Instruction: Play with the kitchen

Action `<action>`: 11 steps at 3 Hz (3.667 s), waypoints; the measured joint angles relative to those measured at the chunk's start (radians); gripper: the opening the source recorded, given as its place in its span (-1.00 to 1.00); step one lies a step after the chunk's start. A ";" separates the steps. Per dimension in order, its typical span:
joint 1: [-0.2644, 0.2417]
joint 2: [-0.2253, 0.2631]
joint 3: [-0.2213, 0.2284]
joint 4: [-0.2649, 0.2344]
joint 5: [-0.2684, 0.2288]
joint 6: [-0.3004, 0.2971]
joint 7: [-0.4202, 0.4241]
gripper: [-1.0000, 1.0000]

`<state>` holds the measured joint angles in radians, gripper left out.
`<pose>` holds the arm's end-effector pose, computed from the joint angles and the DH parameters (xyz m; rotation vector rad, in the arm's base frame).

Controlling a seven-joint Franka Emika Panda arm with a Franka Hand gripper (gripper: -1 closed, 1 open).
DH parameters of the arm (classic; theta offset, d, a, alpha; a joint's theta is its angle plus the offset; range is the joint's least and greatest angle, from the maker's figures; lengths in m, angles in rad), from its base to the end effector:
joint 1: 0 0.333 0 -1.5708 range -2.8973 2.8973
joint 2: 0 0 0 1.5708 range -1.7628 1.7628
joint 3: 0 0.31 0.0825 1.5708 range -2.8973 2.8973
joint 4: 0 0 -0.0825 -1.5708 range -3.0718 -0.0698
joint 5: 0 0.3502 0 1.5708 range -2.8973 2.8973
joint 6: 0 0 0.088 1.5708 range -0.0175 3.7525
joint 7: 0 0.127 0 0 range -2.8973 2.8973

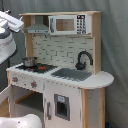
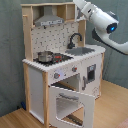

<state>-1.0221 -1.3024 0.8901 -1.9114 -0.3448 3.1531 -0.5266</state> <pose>0.2984 0.4230 0.7482 0.6615 0.9126 1.0958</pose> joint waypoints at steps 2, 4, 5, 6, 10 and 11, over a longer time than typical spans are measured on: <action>-0.025 -0.104 -0.010 0.000 0.000 -0.099 0.201 1.00; -0.044 -0.202 -0.010 0.000 0.000 -0.239 0.414 1.00; -0.044 -0.222 -0.005 0.004 0.000 -0.316 0.495 1.00; -0.044 -0.219 0.007 0.019 0.000 -0.395 0.560 1.00; -0.048 -0.159 0.102 0.159 0.000 -0.746 0.759 1.00; -0.061 -0.144 0.126 0.206 0.009 -0.848 0.807 1.00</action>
<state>-1.0830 -1.4460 1.0160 -1.7057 -0.3358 2.3050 0.2804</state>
